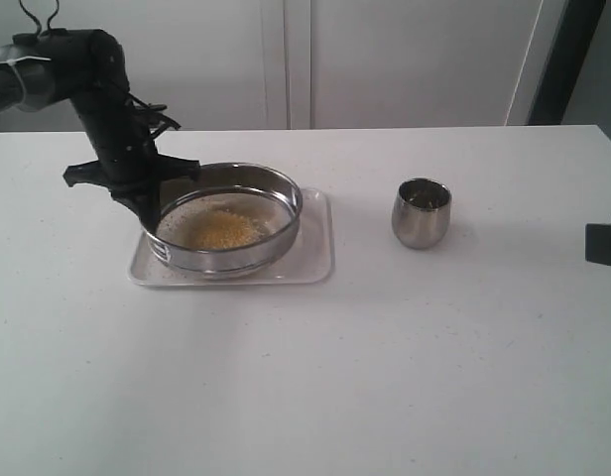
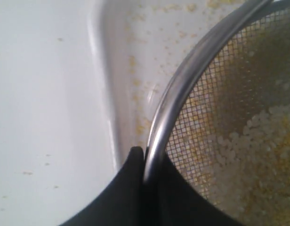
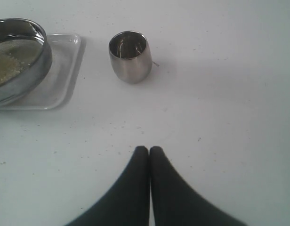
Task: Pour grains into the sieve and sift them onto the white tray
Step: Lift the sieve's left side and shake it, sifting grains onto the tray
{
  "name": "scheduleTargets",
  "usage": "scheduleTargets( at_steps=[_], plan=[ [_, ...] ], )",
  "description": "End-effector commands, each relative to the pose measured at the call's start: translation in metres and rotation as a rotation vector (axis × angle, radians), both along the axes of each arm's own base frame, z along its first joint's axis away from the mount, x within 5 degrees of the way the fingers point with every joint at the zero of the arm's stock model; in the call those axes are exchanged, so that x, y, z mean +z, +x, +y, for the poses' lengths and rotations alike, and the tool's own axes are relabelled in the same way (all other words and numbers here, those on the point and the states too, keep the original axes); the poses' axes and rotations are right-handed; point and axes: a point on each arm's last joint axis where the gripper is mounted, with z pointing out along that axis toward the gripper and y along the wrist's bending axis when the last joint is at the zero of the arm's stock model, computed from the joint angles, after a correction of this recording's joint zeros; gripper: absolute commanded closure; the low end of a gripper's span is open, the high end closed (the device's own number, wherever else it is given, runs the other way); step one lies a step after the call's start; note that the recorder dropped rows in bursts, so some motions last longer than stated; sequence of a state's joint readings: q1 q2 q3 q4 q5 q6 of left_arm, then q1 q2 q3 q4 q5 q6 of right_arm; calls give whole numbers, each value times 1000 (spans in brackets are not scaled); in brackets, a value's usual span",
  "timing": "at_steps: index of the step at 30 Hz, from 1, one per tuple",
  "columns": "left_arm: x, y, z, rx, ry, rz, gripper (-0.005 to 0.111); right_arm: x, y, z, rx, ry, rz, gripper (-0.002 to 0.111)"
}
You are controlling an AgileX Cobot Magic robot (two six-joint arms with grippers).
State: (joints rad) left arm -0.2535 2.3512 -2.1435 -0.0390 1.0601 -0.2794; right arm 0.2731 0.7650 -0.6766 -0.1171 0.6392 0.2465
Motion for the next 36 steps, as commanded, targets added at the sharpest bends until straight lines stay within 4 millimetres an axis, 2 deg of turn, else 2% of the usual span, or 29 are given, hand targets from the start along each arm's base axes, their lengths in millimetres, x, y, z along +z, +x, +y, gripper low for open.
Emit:
scheduleTargets(
  at_steps=[1,6,9,12,13,14,17,19,21,23,26,28,29,31,33,35,36],
  plan=[
    [23,-1,4,54,-101,-14,107,0,-1,-2,-1,-15,-11,108],
    [29,-7,-36,-66,-240,-64,107,0,-1,-2,-1,-15,-11,108],
    [28,-6,-30,-72,-166,-77,107,0,-1,-2,-1,-15,-11,108],
    [25,-2,-4,26,-91,-41,107,0,-1,-2,-1,-15,-11,108],
    [25,-2,-1,52,-102,-33,107,0,-1,-2,-1,-15,-11,108],
    [26,-3,-5,48,-138,-25,107,0,-1,-2,-1,-15,-11,108],
    [29,-7,-32,-87,-217,-65,107,0,-1,-2,-1,-13,-10,108],
    [30,-5,-29,-126,-120,-120,107,0,-1,-2,-1,-13,-10,108],
    [29,0,-5,16,2,-113,107,0,-1,-2,-1,-13,-10,108],
    [28,-2,5,105,-14,-52,107,0,-1,-2,-1,-13,-10,108],
    [29,-7,-18,-50,-134,-49,107,0,-1,-2,-1,-13,-10,108],
    [34,-6,-22,-121,-58,-120,107,0,-1,-2,-1,-13,-10,108],
    [36,-4,-15,-87,2,-140,107,0,-1,-2,-1,-13,-10,108],
    [37,1,16,118,89,-123,107,0,-1,-2,-1,-13,-10,108],
    [38,0,25,181,-20,-60,107,0,-1,-2,-1,-13,-10,108],
    [37,-2,3,56,-189,-44,107,0,-1,-2,-1,-13,-10,108],
    [36,-4,-14,-5,-243,-54,107,0,-1,-2,-1,-13,-10,108]
  ],
)
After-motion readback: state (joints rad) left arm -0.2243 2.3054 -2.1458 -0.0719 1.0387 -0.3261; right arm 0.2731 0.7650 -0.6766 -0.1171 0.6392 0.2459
